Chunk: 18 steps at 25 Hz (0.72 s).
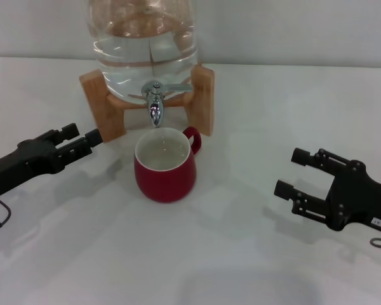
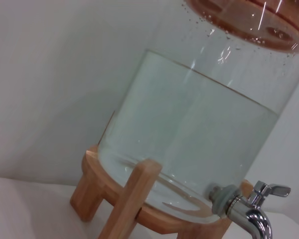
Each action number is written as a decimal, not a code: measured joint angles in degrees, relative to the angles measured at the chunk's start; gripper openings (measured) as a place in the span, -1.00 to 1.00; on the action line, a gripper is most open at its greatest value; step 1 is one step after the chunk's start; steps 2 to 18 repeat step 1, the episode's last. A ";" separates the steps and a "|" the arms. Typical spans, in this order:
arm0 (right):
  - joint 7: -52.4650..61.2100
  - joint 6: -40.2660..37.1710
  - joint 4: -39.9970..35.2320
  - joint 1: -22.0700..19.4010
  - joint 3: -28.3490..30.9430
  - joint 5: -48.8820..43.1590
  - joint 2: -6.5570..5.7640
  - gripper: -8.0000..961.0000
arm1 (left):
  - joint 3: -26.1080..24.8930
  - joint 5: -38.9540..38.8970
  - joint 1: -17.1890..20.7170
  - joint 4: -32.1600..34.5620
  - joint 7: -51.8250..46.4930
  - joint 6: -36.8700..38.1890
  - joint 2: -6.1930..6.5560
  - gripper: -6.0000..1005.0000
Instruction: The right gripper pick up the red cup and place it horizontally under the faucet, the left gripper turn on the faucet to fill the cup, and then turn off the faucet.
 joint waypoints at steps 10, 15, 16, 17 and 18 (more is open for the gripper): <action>0.03 0.03 0.04 0.00 0.01 0.31 0.02 0.06 | 0.00 0.00 -0.04 -0.01 0.00 0.00 0.00 0.59; 0.03 0.03 0.04 0.00 0.01 0.31 0.02 0.06 | 0.00 0.00 -0.04 -0.01 0.00 0.00 0.00 0.59; 0.03 0.03 0.04 0.00 0.01 0.31 0.02 0.06 | 0.00 0.00 -0.04 -0.01 0.00 0.00 0.00 0.59; 0.03 0.03 0.04 0.00 0.01 0.31 0.02 0.06 | 0.00 0.00 -0.04 -0.01 0.00 0.00 0.00 0.59; 0.03 0.03 0.04 0.00 0.01 0.31 0.02 0.06 | 0.00 0.00 -0.04 -0.01 0.00 0.00 0.00 0.59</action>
